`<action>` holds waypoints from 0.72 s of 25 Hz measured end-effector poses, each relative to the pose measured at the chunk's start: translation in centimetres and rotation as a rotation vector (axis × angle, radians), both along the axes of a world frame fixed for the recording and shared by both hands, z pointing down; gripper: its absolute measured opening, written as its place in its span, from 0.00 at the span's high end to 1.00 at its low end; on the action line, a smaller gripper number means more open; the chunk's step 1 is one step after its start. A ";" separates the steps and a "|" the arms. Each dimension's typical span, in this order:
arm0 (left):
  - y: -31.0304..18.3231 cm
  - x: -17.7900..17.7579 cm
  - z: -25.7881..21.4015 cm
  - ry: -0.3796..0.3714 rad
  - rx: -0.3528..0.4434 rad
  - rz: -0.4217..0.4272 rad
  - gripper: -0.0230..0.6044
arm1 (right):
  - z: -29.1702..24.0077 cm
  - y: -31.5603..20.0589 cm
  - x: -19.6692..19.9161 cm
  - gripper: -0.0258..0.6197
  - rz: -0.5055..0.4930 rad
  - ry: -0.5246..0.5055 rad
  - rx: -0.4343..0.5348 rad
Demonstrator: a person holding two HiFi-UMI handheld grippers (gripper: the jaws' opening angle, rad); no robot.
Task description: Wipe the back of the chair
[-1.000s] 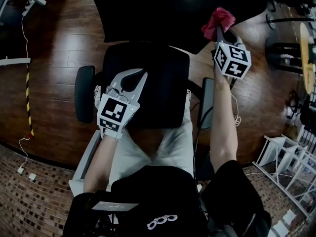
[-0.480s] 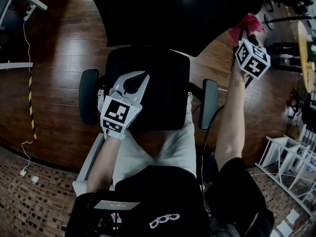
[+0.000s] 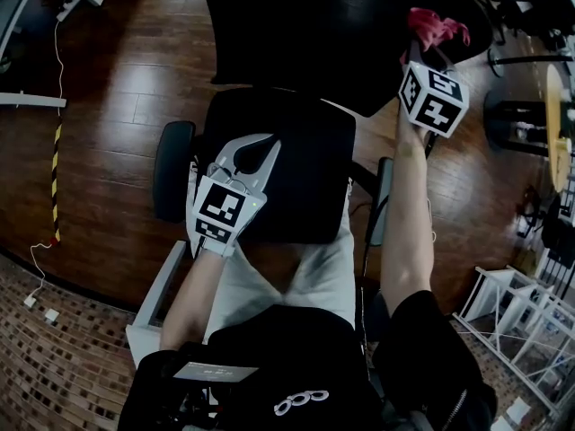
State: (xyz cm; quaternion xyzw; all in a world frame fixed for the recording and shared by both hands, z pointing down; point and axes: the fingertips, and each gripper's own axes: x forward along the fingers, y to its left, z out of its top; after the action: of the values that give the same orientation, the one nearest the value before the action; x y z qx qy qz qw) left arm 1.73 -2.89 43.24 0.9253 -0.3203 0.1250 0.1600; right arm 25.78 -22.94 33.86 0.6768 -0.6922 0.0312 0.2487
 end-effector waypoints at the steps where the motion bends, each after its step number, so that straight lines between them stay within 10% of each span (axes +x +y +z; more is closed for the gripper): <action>1: -0.1 -0.2 0.0 0.003 0.000 -0.007 0.98 | 0.0 -0.4 -1.4 0.89 -0.024 -0.003 0.001; 18: -1.2 -4.7 -1.7 0.013 0.028 -0.086 0.98 | 3.3 -3.8 -29.1 0.89 -0.532 -0.067 -0.070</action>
State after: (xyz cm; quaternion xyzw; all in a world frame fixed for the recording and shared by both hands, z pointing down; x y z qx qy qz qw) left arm -2.99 -4.13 41.52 0.9136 -0.3606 0.1075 0.1543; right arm -3.30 -26.78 37.17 0.4608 -0.8521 0.0111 0.2480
